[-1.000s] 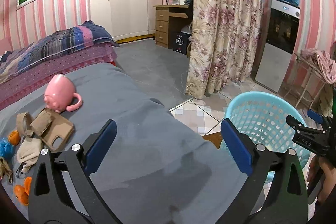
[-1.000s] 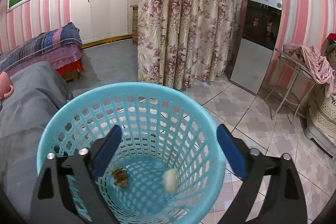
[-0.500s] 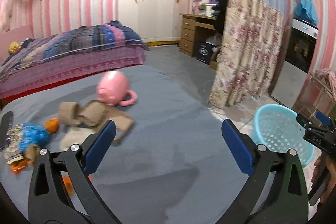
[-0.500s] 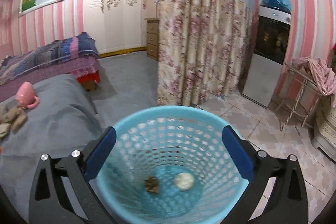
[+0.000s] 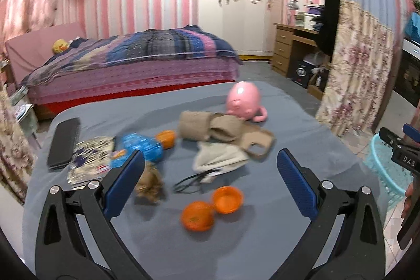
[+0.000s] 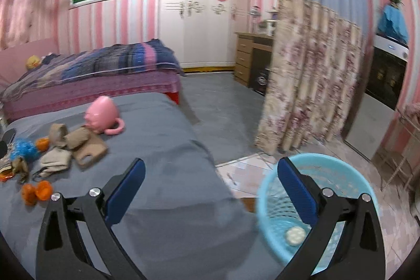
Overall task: Collect trash
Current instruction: 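Move both tools back over the table toward the orange peels, then grasp the orange peel with the left tool while the right tool grasps the orange cup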
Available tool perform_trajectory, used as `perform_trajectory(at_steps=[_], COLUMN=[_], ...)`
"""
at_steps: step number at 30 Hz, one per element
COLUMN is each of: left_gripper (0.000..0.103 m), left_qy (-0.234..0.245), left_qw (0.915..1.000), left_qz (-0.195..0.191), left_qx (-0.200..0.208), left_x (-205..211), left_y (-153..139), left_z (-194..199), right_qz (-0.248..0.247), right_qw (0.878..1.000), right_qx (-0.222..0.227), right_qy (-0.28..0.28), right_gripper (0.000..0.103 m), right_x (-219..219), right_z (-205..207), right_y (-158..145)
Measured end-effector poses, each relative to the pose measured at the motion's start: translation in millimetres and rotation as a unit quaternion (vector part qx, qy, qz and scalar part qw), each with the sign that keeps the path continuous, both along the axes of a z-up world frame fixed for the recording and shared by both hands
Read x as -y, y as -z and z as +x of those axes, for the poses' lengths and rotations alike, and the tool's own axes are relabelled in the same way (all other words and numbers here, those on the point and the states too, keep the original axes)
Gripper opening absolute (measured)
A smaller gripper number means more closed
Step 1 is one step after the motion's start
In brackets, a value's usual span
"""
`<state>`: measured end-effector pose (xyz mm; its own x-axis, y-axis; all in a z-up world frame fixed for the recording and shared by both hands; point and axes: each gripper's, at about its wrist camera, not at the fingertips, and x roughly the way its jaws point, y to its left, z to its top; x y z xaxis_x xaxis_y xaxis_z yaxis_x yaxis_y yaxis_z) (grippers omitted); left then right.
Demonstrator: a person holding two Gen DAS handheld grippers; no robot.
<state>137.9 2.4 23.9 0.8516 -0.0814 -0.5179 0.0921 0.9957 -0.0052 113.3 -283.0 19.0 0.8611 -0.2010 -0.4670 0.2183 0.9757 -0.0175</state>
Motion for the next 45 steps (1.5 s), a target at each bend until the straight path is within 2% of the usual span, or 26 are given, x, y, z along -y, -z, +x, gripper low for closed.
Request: perform_trajectory(at_steps=[5,10,16,19,22,27,31,37,41,43,45], left_gripper=[0.097,0.097,0.097,0.097,0.097,0.097,0.097,0.097,0.097,0.09,0.075], left_qy=[-0.024,-0.044,-0.061,-0.07,-0.067,-0.072,-0.07,-0.042,-0.028,-0.007,0.015], left_qw=[0.9997,0.999,0.9981,0.9975,0.9969,0.9939,0.9939,0.9947,0.9937,0.9931,0.9919], left_qz=[0.0,0.011,0.01,0.001,-0.011,-0.041,-0.042,-0.031,-0.022,-0.018,-0.021], left_qx=[-0.006,-0.006,-0.007,-0.013,-0.04,-0.072,-0.074,-0.089,-0.107,-0.116,-0.124], left_x=[-29,-46,-61,-66,-68,-74,-72,-57,-43,-34,-27], left_y=[13,25,43,53,66,85,86,89,92,94,97], left_z=[-1,-5,-7,-8,-5,-4,-3,5,17,21,24], right_qz=[0.013,0.005,0.005,0.023,0.041,0.026,0.013,-0.008,0.006,0.015,0.011], right_qw=[0.999,0.998,0.997,0.996,0.995,0.996,0.998,0.997,0.995,0.994,0.995], right_qx=[-0.001,-0.009,-0.01,-0.014,-0.02,-0.021,-0.01,-0.011,-0.05,-0.046,-0.044], right_qy=[-0.036,-0.06,-0.076,-0.085,-0.085,-0.078,-0.069,-0.078,-0.089,-0.093,-0.088], right_gripper=[0.098,0.098,0.098,0.099,0.099,0.099,0.099,0.099,0.099,0.099,0.099], right_x=[-34,-59,-64,-63,-59,-59,-56,-62,-64,-61,-61], right_z=[12,19,20,22,26,28,29,34,42,41,40], right_y=[4,23,35,39,45,49,50,49,52,52,52])
